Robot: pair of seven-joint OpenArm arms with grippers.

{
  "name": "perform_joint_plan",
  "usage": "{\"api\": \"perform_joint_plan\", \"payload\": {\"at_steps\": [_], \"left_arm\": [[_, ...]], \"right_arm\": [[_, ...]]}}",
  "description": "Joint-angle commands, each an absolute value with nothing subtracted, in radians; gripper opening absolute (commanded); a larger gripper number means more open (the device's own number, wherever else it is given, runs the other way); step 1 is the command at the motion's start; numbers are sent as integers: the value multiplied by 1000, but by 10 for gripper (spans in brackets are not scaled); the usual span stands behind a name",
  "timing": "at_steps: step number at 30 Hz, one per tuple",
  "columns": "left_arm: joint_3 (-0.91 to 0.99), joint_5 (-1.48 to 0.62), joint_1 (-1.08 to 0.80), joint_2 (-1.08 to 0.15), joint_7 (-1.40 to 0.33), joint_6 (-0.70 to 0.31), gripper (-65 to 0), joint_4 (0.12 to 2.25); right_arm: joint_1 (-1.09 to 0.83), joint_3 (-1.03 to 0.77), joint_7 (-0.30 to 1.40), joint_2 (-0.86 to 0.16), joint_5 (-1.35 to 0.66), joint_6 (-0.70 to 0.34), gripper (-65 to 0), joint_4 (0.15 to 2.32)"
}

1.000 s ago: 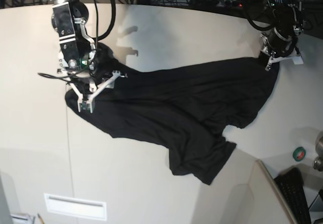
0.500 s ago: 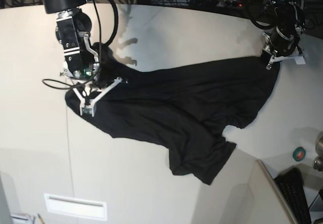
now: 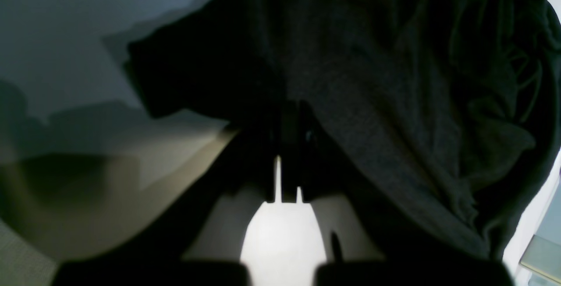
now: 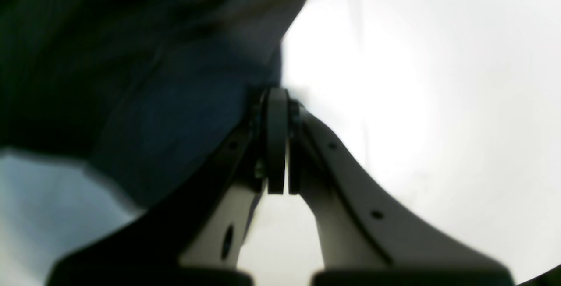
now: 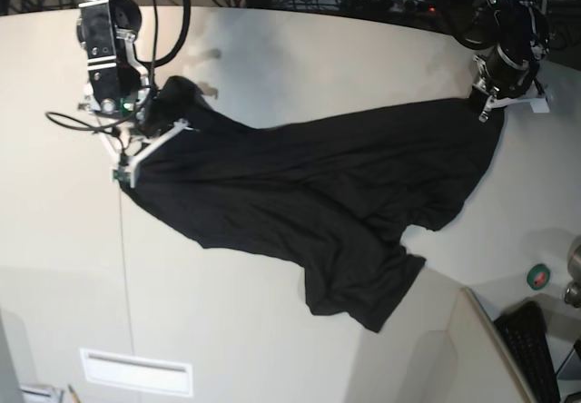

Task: Layout the t-shirt on the table in an organized manner, then fold the t-shirt properly
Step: 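Release and regrasp the shirt corner with the right gripper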

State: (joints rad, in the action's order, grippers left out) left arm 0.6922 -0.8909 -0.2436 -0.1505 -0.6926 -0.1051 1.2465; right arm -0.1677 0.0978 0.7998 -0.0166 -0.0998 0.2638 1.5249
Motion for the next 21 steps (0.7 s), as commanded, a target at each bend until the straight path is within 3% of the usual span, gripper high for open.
{"api": "perform_joint_plan", "payload": {"at_steps": [1, 2, 5, 7, 15, 17, 21], "left_arm": [[696, -901, -242, -165, -682, -110, -650, 1262], [696, -901, -242, -165, -682, -110, -650, 1265], [699, -901, -242, -165, -682, -110, -650, 1267], [702, -901, -242, -165, -682, -110, -650, 1267], [702, -901, -259, -166, -682, -110, -650, 1265], [702, -901, -259, -166, -682, -110, -650, 1265], [704, -901, -259, -166, -682, -110, -650, 1265]], "right_arm": [[-156, 153, 789, -2, -111, 252, -650, 1564], [-159, 199, 789, -2, -110, 259, -642, 1572], [-165, 302, 782, -21, -110, 260, -390, 1575], [-156, 332, 782, -21, -110, 260, -312, 1569], [-125, 338, 777, -22, -108, 260, -315, 1478], [-131, 337, 740, -22, -110, 260, -375, 1477], [-134, 337, 727, -44, -116, 257, -596, 1477]]}}
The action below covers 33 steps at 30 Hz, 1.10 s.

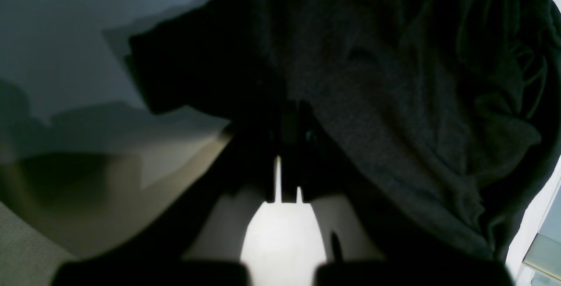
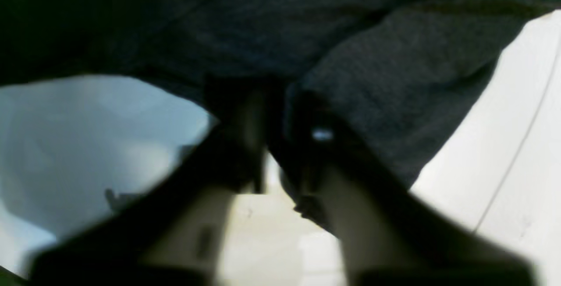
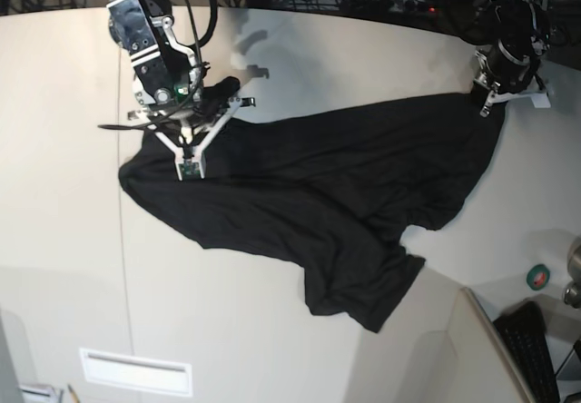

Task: Layout the t-shirt on the table in an organized manner, then fold the t-shirt properly
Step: 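Release and regrasp the shirt corner with the right gripper, then drag the shirt edge away from the left gripper with the right gripper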

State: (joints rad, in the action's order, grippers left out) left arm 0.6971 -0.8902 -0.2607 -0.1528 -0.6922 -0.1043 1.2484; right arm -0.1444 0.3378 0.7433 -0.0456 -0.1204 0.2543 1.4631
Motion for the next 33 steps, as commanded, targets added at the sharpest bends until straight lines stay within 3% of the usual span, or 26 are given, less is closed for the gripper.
{"api": "perform_joint_plan", "payload": {"at_steps": [1, 27, 33], "left_arm": [[704, -901, -259, -168, -682, -110, -650, 1265], [705, -901, -260, -216, -680, -110, -650, 1265], [704, -901, -260, -216, -680, -110, -650, 1265]], "right_arm": [[-143, 337, 727, -48, -116, 257, -650, 1477], [-237, -189, 740, -127, -116, 252, -650, 1554], [-297, -199, 754, -84, -116, 165, -650, 1554]]}}
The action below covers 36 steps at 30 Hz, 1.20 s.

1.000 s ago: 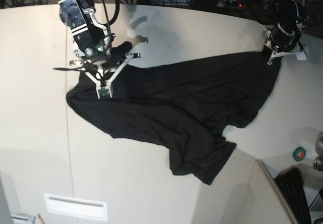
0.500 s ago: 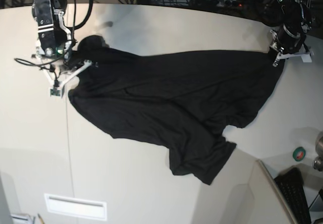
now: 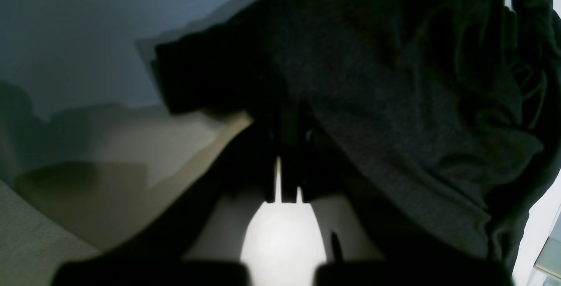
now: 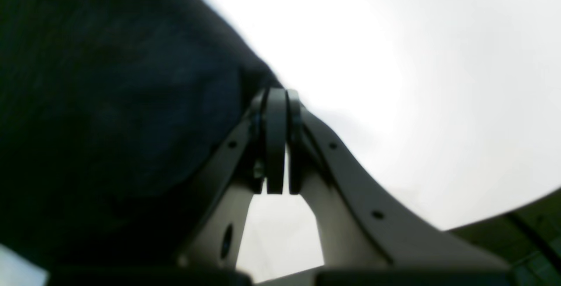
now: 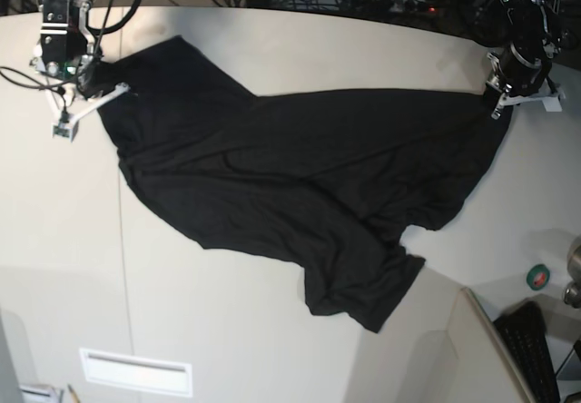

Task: Layout the t-shirt on the table in an organized manner, then fold the t-shirt properly
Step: 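Drag the shirt edge away from the left gripper with the right gripper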

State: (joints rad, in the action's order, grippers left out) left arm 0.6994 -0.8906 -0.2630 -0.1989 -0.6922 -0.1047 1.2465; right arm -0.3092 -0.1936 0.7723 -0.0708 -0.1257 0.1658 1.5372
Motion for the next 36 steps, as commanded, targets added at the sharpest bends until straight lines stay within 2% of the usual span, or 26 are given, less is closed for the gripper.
{"api": "perform_joint_plan", "payload": {"at_steps": [1, 6, 7, 10, 12, 13, 15, 21, 26, 31, 36], "left_arm": [[704, -901, -260, -216, -680, -110, -650, 1267], [704, -901, -262, -216, -680, -110, -650, 1267], [704, -901, -262, -216, -680, -110, -650, 1267], [704, -901, -275, -216, -680, -110, -650, 1267], [704, -901, -277, -216, -680, -110, -650, 1267], [704, -901, -278, -216, -680, -110, -650, 1267], [704, -901, -278, -214, -680, -110, -650, 1267], [704, -901, -278, -214, -680, -110, -650, 1267], [704, -901, -277, -214, -680, -110, -650, 1267], [704, -901, -277, -214, -680, -110, -650, 1267], [704, -901, -275, -214, -680, -110, -650, 1267]], "right_arm": [[-298, -199, 754, -77, -116, 165, -650, 1552], [-298, -199, 785, -74, -116, 165, -650, 1557], [-298, -199, 809, -74, -116, 165, -624, 1563], [-337, -199, 797, -71, -122, 160, -357, 1644], [-381, -199, 665, -61, -196, 140, -225, 1690], [-398, -197, 576, -64, -237, 104, -195, 1684], [-387, -196, 466, -87, -275, 33, -210, 1618], [-277, -194, 461, -147, -280, 13, -219, 1406], [-231, -197, 461, -150, -278, -110, -224, 1313], [-255, -186, 461, -145, -278, -153, -227, 1296], [-323, -194, 461, -143, -278, -225, -293, 1382]]}}
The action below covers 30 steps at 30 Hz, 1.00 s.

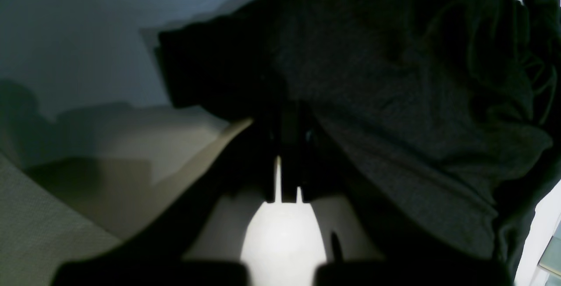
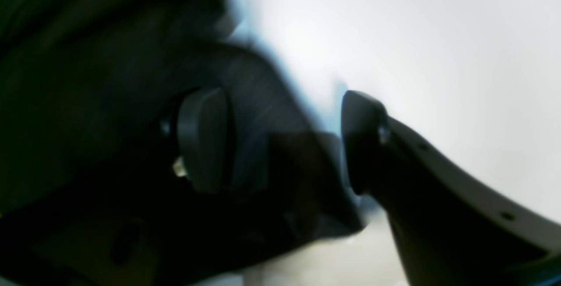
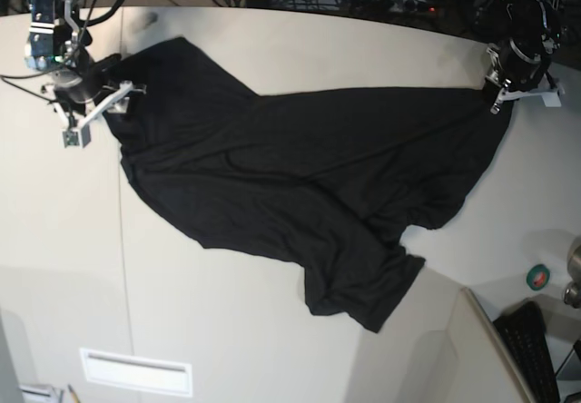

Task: Layout the t-shirt on the table in an organized manner, then fold the t-shirt properly
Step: 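Drag the shirt edge away from the left gripper with the right gripper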

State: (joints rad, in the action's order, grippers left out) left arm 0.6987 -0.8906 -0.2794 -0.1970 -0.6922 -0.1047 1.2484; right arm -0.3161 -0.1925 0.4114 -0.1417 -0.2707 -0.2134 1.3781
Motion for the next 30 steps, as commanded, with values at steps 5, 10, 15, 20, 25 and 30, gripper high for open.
{"api": "perform_joint_plan", "payload": {"at_steps": [5, 10, 15, 20, 25, 30], "left_arm": [[704, -901, -275, -214, -680, -110, -650, 1267], [704, -901, -275, -214, -680, -110, -650, 1267], [704, -901, -280, -214, -680, -110, -650, 1267], [704, -901, -280, -214, -680, -110, -650, 1267], [704, -901, -280, -214, -680, -110, -650, 1267], [700, -901, -280, -214, -680, -110, -650, 1267]], "right_arm": [[-340, -199, 464, -145, -277, -223, -291, 1518], [-285, -191, 464, -148, -274, -223, -290, 1511], [-185, -188, 466, -153, -272, -225, -275, 1382], [-143, -186, 466, -165, -272, -231, -231, 1283], [-170, -186, 466, -162, -272, -234, -243, 1280], [-219, -147, 466, -162, -274, -295, -479, 1308]]}}
